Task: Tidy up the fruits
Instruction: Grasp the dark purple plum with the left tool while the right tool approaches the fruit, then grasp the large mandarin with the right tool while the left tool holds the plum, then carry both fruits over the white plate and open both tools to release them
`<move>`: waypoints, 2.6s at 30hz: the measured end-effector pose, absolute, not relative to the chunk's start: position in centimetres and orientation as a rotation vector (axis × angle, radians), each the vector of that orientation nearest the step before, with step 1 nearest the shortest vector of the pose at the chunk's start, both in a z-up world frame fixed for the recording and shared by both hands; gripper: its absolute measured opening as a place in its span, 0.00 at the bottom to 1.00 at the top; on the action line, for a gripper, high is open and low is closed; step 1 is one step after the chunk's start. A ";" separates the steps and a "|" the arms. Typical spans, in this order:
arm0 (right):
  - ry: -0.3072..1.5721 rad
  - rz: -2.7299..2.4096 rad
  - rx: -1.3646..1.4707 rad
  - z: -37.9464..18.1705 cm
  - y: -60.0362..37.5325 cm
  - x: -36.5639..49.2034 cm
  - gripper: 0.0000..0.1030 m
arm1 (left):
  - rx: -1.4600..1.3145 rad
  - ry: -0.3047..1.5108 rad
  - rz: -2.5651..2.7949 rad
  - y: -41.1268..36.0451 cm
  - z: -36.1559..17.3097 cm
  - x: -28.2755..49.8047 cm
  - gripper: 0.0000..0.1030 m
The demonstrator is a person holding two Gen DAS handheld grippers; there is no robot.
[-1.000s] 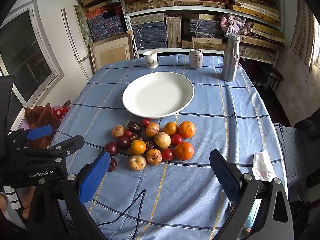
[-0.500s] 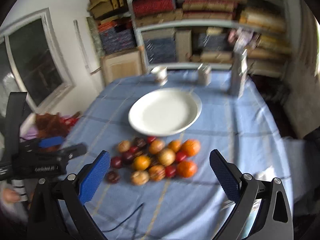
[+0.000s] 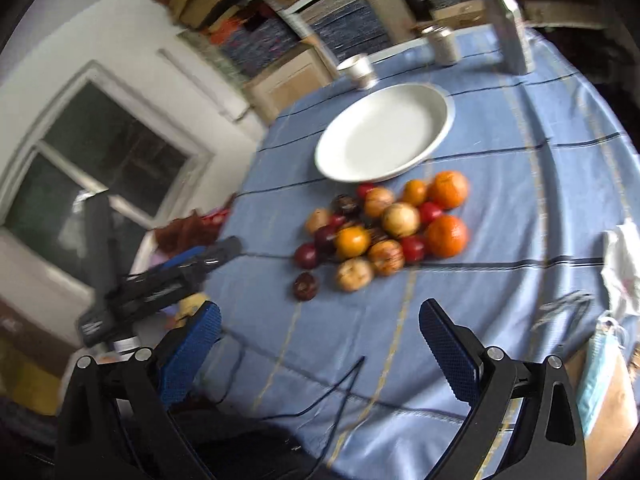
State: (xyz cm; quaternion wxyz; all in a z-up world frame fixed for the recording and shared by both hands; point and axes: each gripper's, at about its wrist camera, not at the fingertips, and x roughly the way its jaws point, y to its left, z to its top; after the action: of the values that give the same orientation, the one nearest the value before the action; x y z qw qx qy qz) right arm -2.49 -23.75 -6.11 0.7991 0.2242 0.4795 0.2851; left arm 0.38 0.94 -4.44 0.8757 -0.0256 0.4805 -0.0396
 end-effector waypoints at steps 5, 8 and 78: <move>1.160 0.680 0.452 -8.3 -23.4 -2.1 0.97 | -0.067 1.108 -0.010 0.4 -6.7 0.2 0.96; 1.196 0.680 0.517 -9.8 -24.5 -1.5 0.97 | -0.059 1.148 0.025 0.8 -8.2 0.1 0.96; 0.910 0.298 0.116 -11.2 -21.0 19.1 0.43 | 0.111 0.947 -0.262 -0.1 -9.6 19.8 0.40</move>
State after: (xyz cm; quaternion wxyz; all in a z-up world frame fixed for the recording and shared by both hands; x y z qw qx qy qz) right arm 19.13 -20.99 -11.16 0.8860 0.0558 0.4374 0.1432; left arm 19.79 -0.13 -9.62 0.8802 0.0533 0.4545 -0.1258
